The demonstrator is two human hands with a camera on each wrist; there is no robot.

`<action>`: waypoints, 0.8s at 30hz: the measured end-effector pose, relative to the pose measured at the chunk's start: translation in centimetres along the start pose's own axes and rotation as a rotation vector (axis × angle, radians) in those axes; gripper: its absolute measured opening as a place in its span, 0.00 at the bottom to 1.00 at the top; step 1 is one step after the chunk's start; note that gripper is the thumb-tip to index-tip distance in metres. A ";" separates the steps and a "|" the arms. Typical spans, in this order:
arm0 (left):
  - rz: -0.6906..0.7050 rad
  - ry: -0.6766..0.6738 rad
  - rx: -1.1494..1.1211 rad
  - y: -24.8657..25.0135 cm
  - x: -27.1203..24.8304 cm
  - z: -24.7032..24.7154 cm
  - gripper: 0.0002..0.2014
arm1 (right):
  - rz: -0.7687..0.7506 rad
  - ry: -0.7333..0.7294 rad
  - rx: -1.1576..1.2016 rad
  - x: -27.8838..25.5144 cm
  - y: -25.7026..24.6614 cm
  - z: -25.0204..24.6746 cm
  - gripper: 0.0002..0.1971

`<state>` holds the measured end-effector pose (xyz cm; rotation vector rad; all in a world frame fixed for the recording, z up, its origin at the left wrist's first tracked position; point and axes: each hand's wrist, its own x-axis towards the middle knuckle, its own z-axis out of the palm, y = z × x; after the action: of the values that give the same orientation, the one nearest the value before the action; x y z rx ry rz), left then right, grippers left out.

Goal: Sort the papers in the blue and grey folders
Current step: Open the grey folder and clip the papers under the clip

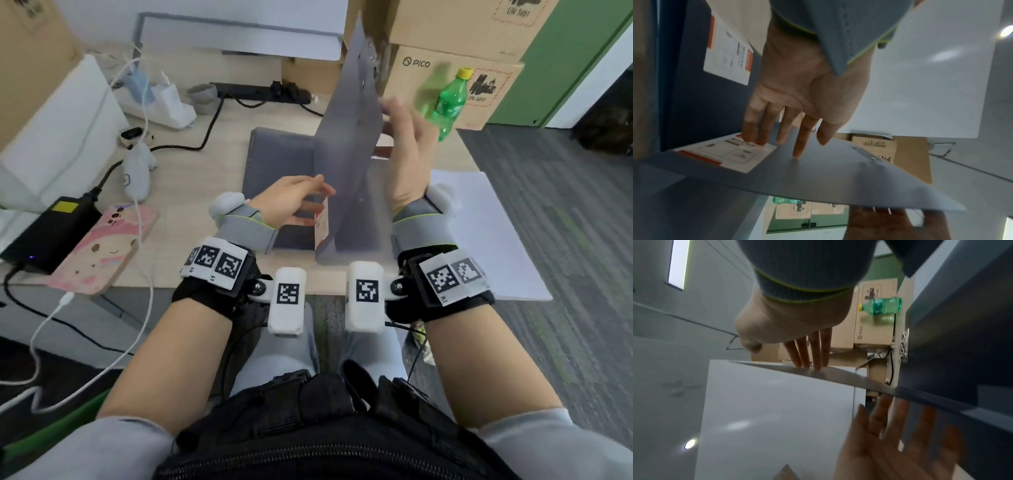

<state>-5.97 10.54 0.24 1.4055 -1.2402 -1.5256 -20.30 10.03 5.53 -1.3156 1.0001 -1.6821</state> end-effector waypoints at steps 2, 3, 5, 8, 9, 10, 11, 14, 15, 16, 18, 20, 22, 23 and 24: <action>0.061 0.054 -0.064 0.2 -0.5 -1.0 0.15 | -0.027 -0.056 -0.027 -0.1 0.8 1.8 0.10; 0.095 0.093 -0.109 0.1 -0.6 -1.6 0.15 | -0.025 -0.114 -0.038 -0.1 1.3 2.6 0.08; 0.145 0.148 -0.183 -0.2 -0.7 -2.5 0.15 | 0.006 -0.217 -0.060 0.0 2.2 3.6 0.05; 0.169 0.261 -0.275 -0.7 -0.9 -4.6 0.13 | 0.129 -0.345 -0.108 0.0 3.6 5.8 0.04; 0.157 0.305 -0.307 -0.8 -0.9 -5.6 0.13 | 0.165 -0.371 -0.130 -0.1 4.0 6.6 0.03; 0.137 0.346 -0.328 -0.8 -0.8 -6.2 0.12 | 0.191 -0.383 -0.157 -0.1 4.3 7.0 0.04; 0.116 0.388 -0.342 -1.1 -0.8 -7.1 0.11 | 0.215 -0.394 -0.185 -0.1 4.7 7.5 0.04; 0.012 0.464 -0.396 -4.4 0.5 -12.4 0.26 | 0.283 -0.452 -0.238 -0.2 6.1 9.3 0.05; -0.017 0.497 -0.463 -6.1 1.3 -14.2 0.29 | 0.299 -0.476 -0.247 -0.4 6.7 9.8 0.05; -0.046 0.509 -0.550 -6.3 0.5 -14.9 0.31 | 0.315 -0.496 -0.262 -0.6 7.3 10.2 0.05; -0.017 0.491 -0.647 -5.1 -1.8 -14.5 0.27 | 0.340 -0.520 -0.306 -0.8 8.1 10.0 0.05; 0.060 0.380 -0.606 -4.9 -3.0 -14.1 0.16 | 0.377 -0.517 -0.315 -0.6 8.7 9.4 0.06; 0.080 0.362 -0.534 -6.0 -3.7 -14.1 0.13 | 0.429 -0.498 -0.320 -0.6 9.6 9.1 0.09; 0.090 0.354 -0.482 -6.4 -4.2 -13.6 0.12 | 0.461 -0.497 -0.330 -0.7 10.0 8.8 0.10; 0.075 0.415 -0.440 -7.8 -4.5 -15.5 0.13 | 0.515 -0.536 -0.342 -0.9 11.1 10.8 0.11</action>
<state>10.76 14.19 -4.99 1.2757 -0.6497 -1.2704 -8.45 5.11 -3.18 -1.4555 1.1899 -0.7385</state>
